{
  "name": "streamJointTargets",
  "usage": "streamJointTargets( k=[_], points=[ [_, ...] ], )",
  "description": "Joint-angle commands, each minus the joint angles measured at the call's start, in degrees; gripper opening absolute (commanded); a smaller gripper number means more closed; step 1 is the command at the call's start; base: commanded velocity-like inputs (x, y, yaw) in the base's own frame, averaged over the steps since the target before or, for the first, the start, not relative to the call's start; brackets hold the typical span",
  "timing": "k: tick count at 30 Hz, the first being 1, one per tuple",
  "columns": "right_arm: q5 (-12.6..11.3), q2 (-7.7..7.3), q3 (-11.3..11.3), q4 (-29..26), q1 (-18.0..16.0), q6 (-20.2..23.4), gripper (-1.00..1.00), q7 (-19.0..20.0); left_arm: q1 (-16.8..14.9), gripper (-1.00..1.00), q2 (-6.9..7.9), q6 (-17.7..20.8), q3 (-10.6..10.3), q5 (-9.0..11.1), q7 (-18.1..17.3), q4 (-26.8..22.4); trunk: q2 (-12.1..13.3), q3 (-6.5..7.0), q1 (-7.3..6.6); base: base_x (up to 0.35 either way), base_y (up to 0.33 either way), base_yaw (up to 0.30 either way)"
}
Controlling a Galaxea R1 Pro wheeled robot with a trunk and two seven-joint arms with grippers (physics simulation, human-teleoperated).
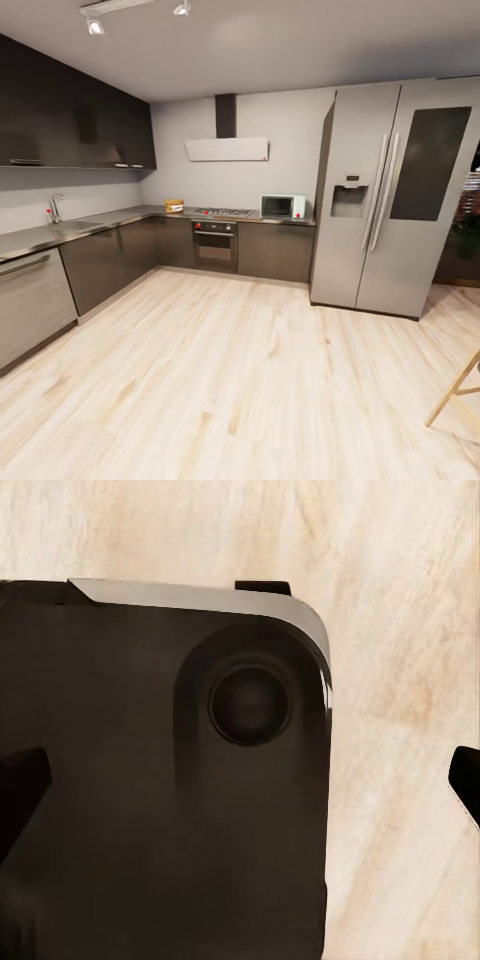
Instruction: In the kitchen, take the popcorn bag from the countertop, put it into the microwave, and heat it until the popcorn is cooked so the cooked popcorn ends up inside the bag.
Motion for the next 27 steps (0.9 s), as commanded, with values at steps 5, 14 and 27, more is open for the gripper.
streamJointTargets(
  k=[5,14,27],
  points=[
    [0.04,-0.01,0.04,0.03,-0.01,-0.22,1.00,-0.01,-0.01,1.00,-0.01,-0.06,0.10,0.21,0.05,0.02,-0.02,-0.04,0.04,0.322,0.000,0.000],
    [-0.05,-0.01,-0.05,0.03,-0.01,-0.23,1.00,-0.01,-0.01,1.00,-0.01,-0.14,0.09,0.09,0.05,0.01,-0.02,-0.04,0.04,0.322,0.000,0.000],
    [0.00,-0.10,-0.06,0.03,-0.01,-0.22,1.00,-0.01,-0.01,1.00,-0.01,-0.15,0.08,0.03,0.05,0.02,-0.02,-0.04,0.04,0.322,0.000,0.000]
  ],
)
